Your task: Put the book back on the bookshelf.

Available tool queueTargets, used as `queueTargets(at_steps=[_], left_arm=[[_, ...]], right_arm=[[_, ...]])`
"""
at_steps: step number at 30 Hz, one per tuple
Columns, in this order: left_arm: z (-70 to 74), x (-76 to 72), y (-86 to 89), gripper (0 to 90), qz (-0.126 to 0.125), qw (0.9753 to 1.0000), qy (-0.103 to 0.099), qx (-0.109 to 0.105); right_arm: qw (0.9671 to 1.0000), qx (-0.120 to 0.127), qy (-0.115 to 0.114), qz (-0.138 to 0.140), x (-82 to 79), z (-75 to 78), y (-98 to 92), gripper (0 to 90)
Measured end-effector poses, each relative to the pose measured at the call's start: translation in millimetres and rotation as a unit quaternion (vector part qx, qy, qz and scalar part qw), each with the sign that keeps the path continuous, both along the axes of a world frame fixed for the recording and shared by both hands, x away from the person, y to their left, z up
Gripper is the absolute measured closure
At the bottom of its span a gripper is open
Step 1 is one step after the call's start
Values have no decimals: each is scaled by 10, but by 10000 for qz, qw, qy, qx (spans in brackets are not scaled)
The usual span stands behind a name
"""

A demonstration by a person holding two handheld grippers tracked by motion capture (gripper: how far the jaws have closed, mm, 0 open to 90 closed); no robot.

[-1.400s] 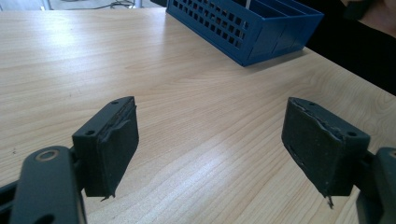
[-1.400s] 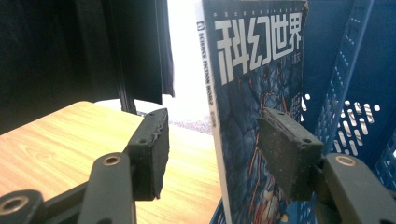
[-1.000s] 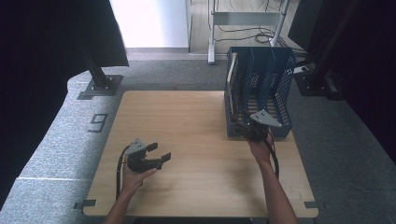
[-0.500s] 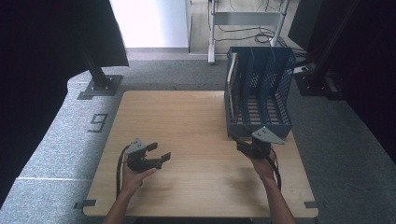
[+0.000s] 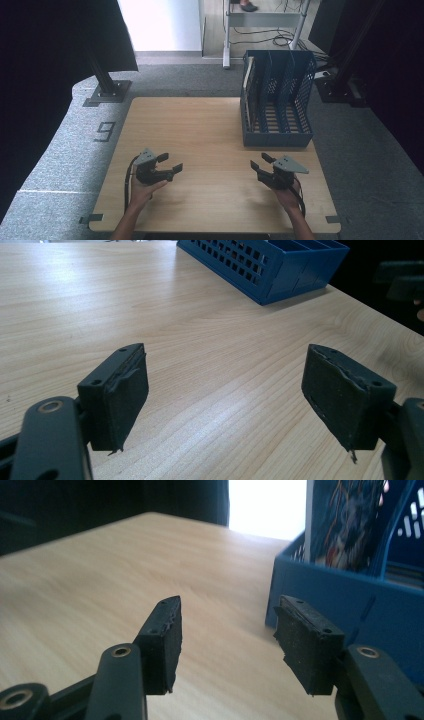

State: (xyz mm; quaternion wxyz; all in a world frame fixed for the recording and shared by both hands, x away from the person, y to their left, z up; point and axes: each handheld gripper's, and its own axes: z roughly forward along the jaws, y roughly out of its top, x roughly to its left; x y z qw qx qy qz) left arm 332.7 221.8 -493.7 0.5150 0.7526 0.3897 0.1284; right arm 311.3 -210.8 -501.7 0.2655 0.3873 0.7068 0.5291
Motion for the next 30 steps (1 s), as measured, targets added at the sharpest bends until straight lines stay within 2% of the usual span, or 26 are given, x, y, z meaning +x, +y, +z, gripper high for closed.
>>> queueTargets(at_steps=[4,11,21,30], left_arm=[[-2,-4,-4,189,-14,10000,0,15],[-19,-9,-27,188,-37,10000,26,38],[-38,-11,-50,187,-58,9999,45,87],[-38,-6,-42,187,-54,9999,44,79]], right_arm=[[9999,-51,134,-19,-42,-87,-36,431],[9995,-109,293,-41,-25,-189,-46,431],[9989,-126,448,-97,-6,-227,-44,429],[9987,-143,475,-122,7,-225,-43,418]])
